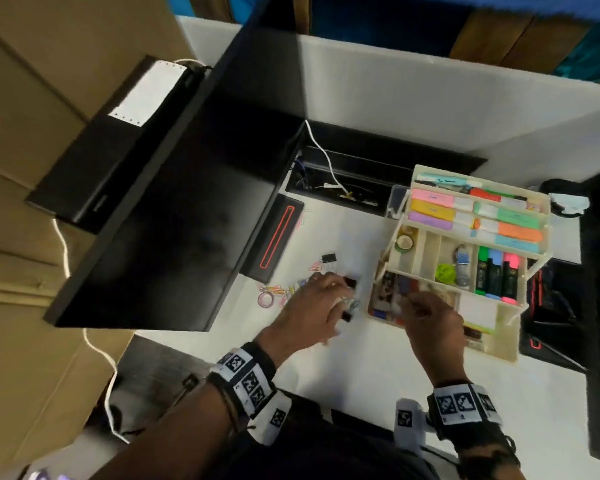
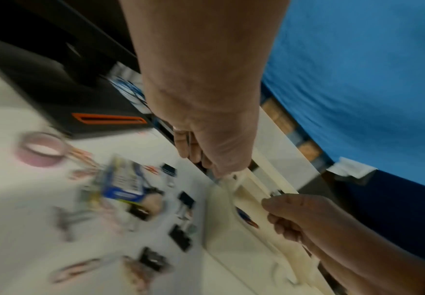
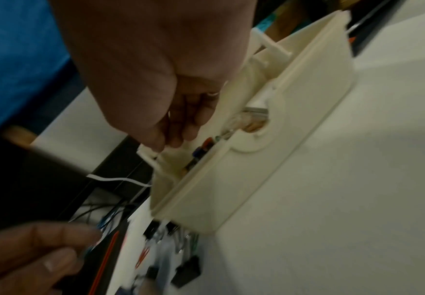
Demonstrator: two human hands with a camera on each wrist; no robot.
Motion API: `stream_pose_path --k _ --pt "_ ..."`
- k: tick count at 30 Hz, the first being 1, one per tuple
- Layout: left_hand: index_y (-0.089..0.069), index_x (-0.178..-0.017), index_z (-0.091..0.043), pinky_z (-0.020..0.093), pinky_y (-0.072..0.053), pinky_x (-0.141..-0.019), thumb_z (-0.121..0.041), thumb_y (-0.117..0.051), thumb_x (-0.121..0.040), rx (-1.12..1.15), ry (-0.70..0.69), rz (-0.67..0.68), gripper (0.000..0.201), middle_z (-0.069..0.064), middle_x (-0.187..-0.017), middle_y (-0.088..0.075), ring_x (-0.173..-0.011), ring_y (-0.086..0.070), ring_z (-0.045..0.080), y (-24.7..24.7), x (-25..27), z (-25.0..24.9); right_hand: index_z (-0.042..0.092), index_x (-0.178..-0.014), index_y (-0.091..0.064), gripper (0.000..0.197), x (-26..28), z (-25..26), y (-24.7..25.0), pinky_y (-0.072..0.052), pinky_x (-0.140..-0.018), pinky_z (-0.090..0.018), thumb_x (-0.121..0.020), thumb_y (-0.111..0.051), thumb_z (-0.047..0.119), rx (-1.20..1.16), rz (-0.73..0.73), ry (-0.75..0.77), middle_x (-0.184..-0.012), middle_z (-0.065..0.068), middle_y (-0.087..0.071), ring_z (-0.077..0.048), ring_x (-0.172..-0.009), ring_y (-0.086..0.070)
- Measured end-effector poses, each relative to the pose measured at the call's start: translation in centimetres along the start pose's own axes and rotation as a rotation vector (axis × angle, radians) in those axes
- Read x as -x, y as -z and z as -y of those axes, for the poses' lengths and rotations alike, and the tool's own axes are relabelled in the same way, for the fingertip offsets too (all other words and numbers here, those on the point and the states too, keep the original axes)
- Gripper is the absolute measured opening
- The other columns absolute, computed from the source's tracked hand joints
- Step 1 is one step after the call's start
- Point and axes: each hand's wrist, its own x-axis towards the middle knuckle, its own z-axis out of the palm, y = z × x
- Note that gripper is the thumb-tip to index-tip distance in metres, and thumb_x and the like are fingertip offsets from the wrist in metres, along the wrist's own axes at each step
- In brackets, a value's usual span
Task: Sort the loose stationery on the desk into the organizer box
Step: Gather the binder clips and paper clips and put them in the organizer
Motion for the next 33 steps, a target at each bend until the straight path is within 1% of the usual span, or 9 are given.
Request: stream_pose_path --k 3,6,10,14,20,22,25,29,33 --pt "-0.067 -0.111 -0.02 0.032 -0.051 -0.086 -0.006 -0.058 -0.09 -0.085 0.262 -0.055 0.027 -0.002 -0.118 -0.059 -0.105 -0.055 0.023 1.7 3.8 3.9 0.018 -0.086 -0.075 0.007 0.6 3.1 -2.1 -0.052 -0.061 -0.025 -0.091 -0.075 0.012 0.015 0.151 0.218 -0.082 0.01 -0.066 -0.011 -0.067 -0.064" --pt "-0.066 -0.12 -0.022 0.036 -0.054 -0.086 -0.003 -0.058 -0.085 -0.201 0.479 -0.004 0.041 0.001 -0.12 -0.059 -0.107 -0.054 0.027 1.9 6.5 6.7 0.022 -0.089 -0.073 0.008 1.5 5.3 -6.1 -0.056 -0.066 -0.03 -0.091 -0.075 0.015 0.028 0.361 0.336 -0.082 0.009 -0.071 -0.005 -0.068 -0.065" --pt "-0.062 -0.125 -0.025 0.031 -0.048 -0.101 -0.016 -0.061 -0.088 -0.266 0.499 0.057 0.039 0.0 -0.131 -0.053 -0.117 -0.052 0.023 1.6 8.0 8.7 0.023 -0.105 -0.072 0.018 3.9 6.9 -11.4 -0.056 -0.082 -0.032 -0.088 -0.076 0.024 0.233 0.632 0.324 -0.101 0.005 -0.071 -0.012 -0.085 -0.066" --pt "-0.062 -0.131 -0.014 0.03 -0.041 -0.103 -0.016 -0.059 -0.096 -0.259 0.416 0.026 0.035 0.008 -0.133 -0.054 -0.123 -0.048 0.024 1.7 8.0 9.0 0.023 -0.108 -0.066 0.029 5.4 6.9 -13.3 -0.054 -0.079 -0.032 -0.083 -0.081 0.025 0.357 0.606 0.247 -0.111 0.004 -0.064 -0.019 -0.098 -0.065" --pt "-0.07 -0.113 -0.019 0.034 -0.053 -0.079 -0.029 -0.062 -0.098 -0.097 0.419 -0.03 0.02 0.003 -0.127 -0.053 -0.109 -0.054 0.023 1.3 7.6 9.2 0.018 -0.118 -0.067 0.034 4.7 5.1 -12.0 -0.054 -0.078 -0.032 -0.085 -0.074 0.01 0.268 0.44 0.105 -0.109 -0.003 -0.06 -0.024 -0.089 -0.066" --pt "-0.068 -0.108 -0.019 0.034 -0.054 -0.078 -0.031 -0.062 -0.098 -0.073 0.395 -0.048 0.017 0.0 -0.122 -0.055 -0.108 -0.056 0.021 1.2 7.3 9.2 0.021 -0.118 -0.065 0.035 4.1 5.7 -12.2 -0.057 -0.076 -0.034 -0.086 -0.075 0.012 0.213 0.4 0.149 -0.11 0.001 -0.057 -0.018 -0.083 -0.064" --pt "-0.067 -0.106 -0.021 0.028 -0.053 -0.083 -0.032 -0.062 -0.098 -0.053 0.367 -0.066 0.015 -0.004 -0.118 -0.059 -0.109 -0.059 0.016 1.2 7.0 8.9 0.017 -0.12 -0.061 0.041 2.8 7.4 -14.0 -0.057 -0.074 -0.035 -0.083 -0.079 0.017 0.186 0.365 0.202 -0.11 -0.003 -0.056 -0.022 -0.087 -0.064" --pt "-0.066 -0.103 -0.022 0.029 -0.054 -0.09 -0.025 -0.064 -0.095 -0.01 0.32 -0.066 0.009 -0.005 -0.115 -0.06 -0.108 -0.06 0.017 1.5 7.1 8.2 0.022 -0.143 -0.049 0.066 1.3 8.8 -16.7 -0.062 -0.076 -0.04 -0.084 -0.079 0.026 0.303 0.448 0.218 -0.137 -0.011 -0.05 -0.03 -0.099 -0.068" --pt "-0.067 -0.105 -0.022 0.032 -0.055 -0.087 -0.023 -0.065 -0.093 0.001 0.303 -0.075 0.012 -0.006 -0.112 -0.058 -0.102 -0.063 0.017 1.7 7.1 8.2 0.023 -0.133 -0.055 0.042 0.7 9.6 -18.0 -0.061 -0.076 -0.04 -0.095 -0.062 0.039 0.418 0.408 0.197 -0.128 -0.013 -0.055 -0.032 -0.099 -0.069"
